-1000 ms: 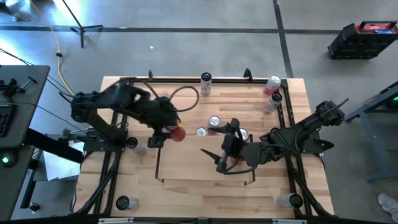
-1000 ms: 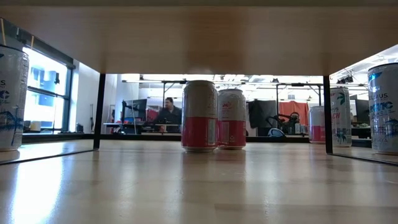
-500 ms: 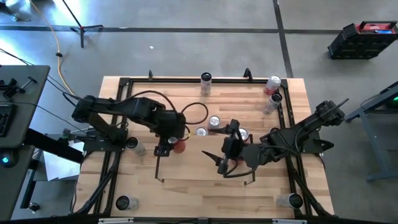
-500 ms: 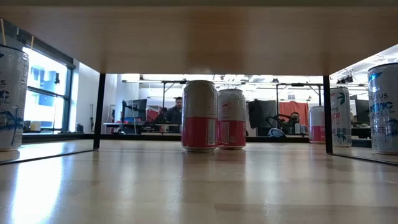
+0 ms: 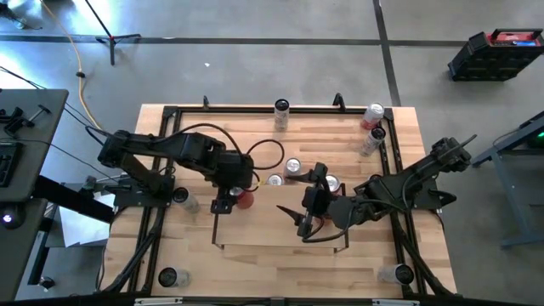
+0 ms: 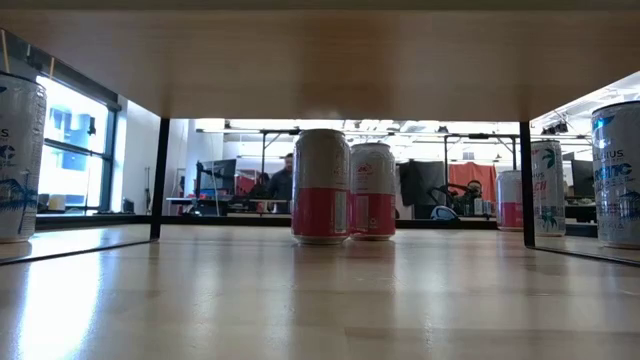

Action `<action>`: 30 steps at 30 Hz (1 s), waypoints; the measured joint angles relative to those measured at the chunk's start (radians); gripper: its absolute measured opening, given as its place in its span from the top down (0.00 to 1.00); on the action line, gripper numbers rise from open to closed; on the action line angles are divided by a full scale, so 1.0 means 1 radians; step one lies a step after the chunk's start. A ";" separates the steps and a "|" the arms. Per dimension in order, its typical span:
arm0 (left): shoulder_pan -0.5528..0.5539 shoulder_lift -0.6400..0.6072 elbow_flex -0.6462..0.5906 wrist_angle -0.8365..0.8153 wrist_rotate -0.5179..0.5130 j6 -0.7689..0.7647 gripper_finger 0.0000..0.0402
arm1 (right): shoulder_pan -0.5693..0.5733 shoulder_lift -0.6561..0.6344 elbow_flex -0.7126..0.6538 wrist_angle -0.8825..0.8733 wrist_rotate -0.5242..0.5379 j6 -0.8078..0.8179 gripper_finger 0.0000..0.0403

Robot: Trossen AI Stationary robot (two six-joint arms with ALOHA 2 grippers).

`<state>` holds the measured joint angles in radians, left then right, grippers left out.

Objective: Place canned beverage on shelf
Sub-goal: Put the red-black soda can on the shelf aligned with the other red-black soda cans

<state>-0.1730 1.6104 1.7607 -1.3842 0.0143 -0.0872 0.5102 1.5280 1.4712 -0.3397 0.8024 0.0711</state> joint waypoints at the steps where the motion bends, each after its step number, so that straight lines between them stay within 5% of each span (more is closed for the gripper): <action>1: -0.006 0.000 0.000 0.000 0.000 -0.005 0.27 | 0.000 0.000 0.000 0.000 0.000 0.000 0.15; 30: -0.053 0.041 0.000 0.029 -0.086 -0.024 0.15 | 0.000 0.000 0.000 -0.001 -0.029 0.008 0.15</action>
<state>-0.2256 1.6516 1.7611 -1.3548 -0.0715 -0.1112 0.5102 1.5284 1.4712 -0.3408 0.7738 0.0788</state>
